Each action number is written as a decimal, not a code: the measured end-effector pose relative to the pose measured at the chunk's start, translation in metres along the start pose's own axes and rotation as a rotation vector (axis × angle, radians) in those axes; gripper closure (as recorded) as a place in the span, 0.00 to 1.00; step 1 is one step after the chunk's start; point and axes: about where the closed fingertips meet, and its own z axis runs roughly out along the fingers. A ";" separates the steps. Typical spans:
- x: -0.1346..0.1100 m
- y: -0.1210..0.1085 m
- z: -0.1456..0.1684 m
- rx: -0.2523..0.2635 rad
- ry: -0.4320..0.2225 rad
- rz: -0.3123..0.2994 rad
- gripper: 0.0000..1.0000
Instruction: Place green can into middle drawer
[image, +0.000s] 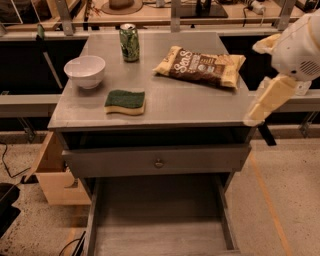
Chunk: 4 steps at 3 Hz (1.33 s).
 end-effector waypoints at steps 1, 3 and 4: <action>-0.021 -0.033 0.029 0.068 -0.236 0.042 0.00; -0.061 -0.096 0.042 0.277 -0.526 0.164 0.00; -0.065 -0.117 0.033 0.363 -0.548 0.180 0.00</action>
Offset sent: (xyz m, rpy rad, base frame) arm 0.1850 0.0041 0.0933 0.6682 -0.7308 -0.2248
